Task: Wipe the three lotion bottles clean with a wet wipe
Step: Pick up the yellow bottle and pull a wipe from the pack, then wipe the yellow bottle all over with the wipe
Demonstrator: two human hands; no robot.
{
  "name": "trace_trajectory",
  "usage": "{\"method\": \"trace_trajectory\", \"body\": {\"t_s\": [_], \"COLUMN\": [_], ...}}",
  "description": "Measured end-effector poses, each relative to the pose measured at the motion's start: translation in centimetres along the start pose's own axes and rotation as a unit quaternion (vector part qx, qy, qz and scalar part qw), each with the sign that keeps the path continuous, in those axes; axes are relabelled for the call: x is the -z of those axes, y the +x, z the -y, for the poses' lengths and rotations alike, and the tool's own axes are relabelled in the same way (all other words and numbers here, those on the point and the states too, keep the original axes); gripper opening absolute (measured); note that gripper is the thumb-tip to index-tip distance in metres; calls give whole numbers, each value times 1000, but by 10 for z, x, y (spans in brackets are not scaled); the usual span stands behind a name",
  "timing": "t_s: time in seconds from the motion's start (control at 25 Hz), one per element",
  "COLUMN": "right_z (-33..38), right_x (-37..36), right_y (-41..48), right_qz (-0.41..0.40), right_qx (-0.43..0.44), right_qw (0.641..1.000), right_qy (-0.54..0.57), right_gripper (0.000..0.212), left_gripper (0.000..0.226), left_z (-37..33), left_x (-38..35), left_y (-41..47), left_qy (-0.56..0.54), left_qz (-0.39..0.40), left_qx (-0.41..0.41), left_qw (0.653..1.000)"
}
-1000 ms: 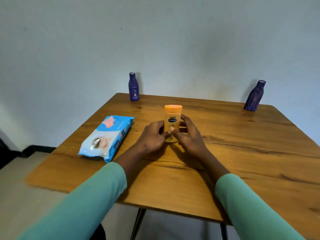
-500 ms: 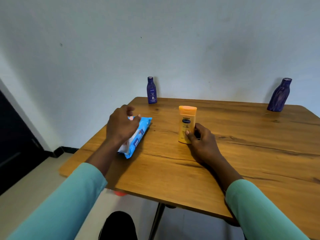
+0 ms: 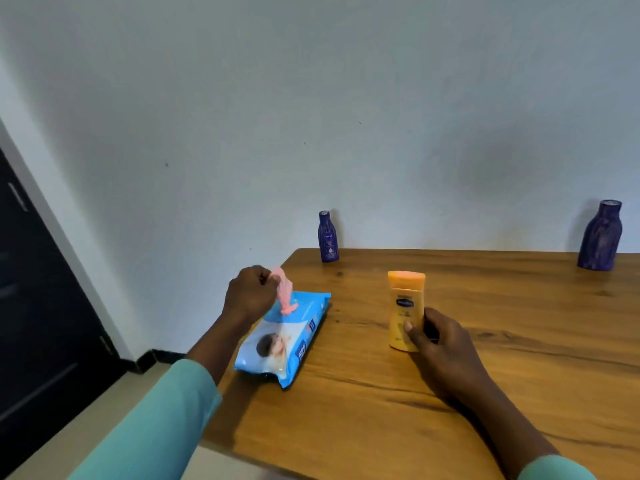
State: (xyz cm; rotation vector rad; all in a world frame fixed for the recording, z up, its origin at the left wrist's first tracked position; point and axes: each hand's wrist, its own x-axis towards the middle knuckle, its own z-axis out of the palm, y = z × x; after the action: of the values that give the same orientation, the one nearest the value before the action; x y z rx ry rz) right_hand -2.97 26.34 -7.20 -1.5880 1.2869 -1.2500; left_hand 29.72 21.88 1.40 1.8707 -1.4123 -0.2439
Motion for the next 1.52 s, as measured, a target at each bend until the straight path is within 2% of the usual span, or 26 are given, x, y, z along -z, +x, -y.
{"method": "trace_trajectory", "body": {"t_s": [0.08, 0.16, 0.24, 0.32, 0.44, 0.52, 0.72, 0.84, 1.0, 1.16, 1.24, 1.44, 1.52], "right_z": [7, 10, 10, 11, 25, 27, 13, 6, -7, -25, -28, -23, -22], "right_x": [1, 1, -5, -13, -18, -11, 2, 6, 15, 20, 22, 20, 17], "right_y": [10, 16, 16, 15, 23, 41, 66, 77, 97, 102, 101, 105, 106], "right_qz": [-8, -12, -10, -4, 1, -22, -38, -20, -26, -28, -19, -11, -18], "right_qx": [1, -3, -13, -32, -89, -100, -138, -113, -52, -64, -73, -67, -70], "right_qw": [1000, 1000, 999, 996, 964, 958, 957, 965, 981, 983, 984, 987, 988], "right_qy": [18, 28, 31, 80, 252, 269, 253, 235, 183, 168, 162, 144, 135], "right_gripper": [20, 16, 15, 19, 22, 23, 26, 26, 30, 32, 33, 40, 40], "left_gripper": [18, 16, 13, 13, 8, 13, 25, 25, 16, 25, 23, 27, 27], "left_z": [-25, -52, -76, -96, -116, -121, -105, -110, -125, -111, -106, -105, -102], "left_x": [17, 33, 44, 44, 16, -25, -124, -149, -175, -196, -207, -207, -206], "left_y": [12, 14, 6, -4, -16, -27, -46, -38, -15, -5, -4, 23, 23], "left_qy": [-130, -261, -312, -307, -263, -254, -271, -259, -227, -230, -220, -250, -232], "left_qz": [-56, -100, -128, -143, -122, -86, 29, 24, -23, 73, 64, -4, -1], "left_qx": [-4, -22, -78, -145, -240, -257, -209, -194, -268, -318, -310, -185, -194], "left_qw": [990, 960, 938, 929, 926, 929, 939, 946, 936, 917, 923, 950, 953]}}
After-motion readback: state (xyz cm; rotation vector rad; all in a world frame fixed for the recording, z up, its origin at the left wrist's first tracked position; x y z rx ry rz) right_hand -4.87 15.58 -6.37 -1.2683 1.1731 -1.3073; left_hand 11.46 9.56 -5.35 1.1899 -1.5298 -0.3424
